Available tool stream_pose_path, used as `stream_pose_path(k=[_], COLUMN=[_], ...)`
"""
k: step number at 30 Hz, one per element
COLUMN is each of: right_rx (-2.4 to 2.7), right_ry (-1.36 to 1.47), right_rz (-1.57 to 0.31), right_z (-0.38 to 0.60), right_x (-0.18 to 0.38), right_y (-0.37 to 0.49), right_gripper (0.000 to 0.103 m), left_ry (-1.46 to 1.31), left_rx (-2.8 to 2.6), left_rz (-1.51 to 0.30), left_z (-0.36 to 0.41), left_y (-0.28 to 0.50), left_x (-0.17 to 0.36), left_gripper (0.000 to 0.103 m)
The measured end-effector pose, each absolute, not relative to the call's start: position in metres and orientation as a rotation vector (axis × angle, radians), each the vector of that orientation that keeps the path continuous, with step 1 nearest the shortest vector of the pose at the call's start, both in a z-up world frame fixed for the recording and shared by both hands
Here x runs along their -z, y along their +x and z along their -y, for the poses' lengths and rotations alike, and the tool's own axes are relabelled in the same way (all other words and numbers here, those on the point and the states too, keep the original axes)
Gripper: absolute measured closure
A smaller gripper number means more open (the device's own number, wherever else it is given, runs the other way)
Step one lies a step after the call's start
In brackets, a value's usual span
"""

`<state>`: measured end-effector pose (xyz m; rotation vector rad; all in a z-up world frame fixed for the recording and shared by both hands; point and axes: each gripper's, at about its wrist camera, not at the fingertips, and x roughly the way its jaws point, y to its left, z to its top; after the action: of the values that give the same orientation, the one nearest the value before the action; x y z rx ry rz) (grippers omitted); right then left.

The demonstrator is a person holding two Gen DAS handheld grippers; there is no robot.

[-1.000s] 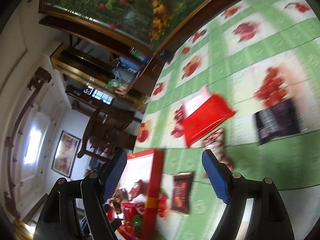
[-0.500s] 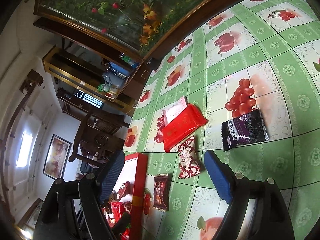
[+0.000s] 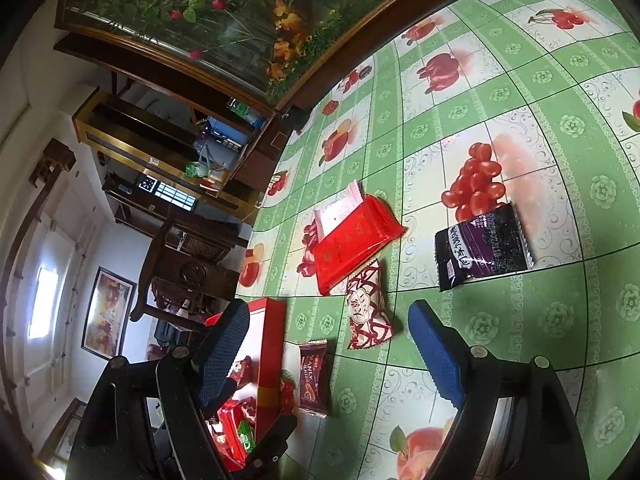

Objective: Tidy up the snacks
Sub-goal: 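Withdraw both tools from the tray back over the remaining snacks, then lower the left tool to the brown Manly bag while the right tool approaches the red-white bag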

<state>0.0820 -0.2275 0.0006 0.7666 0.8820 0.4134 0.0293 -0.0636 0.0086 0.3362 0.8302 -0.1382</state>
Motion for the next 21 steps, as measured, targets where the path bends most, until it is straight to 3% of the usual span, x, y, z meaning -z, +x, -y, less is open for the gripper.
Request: stream_pose_path(k=[11, 21], right_rx=[-0.398, -0.374], right_ry=[0.759, 0.654], right_rz=[-0.919, -0.939], right_z=[0.222, 0.200], right_x=[0.008, 0.016], right_y=[0.087, 0.100], right_gripper=[0.019, 0.019], left_ry=[0.311, 0.127], left_rx=[0.150, 0.229], left_rz=[-0.866, -0.959], left_z=[0.065, 0.043], left_y=[0.040, 0.049], left_x=[0.004, 0.022], left_gripper=[0.023, 0.023])
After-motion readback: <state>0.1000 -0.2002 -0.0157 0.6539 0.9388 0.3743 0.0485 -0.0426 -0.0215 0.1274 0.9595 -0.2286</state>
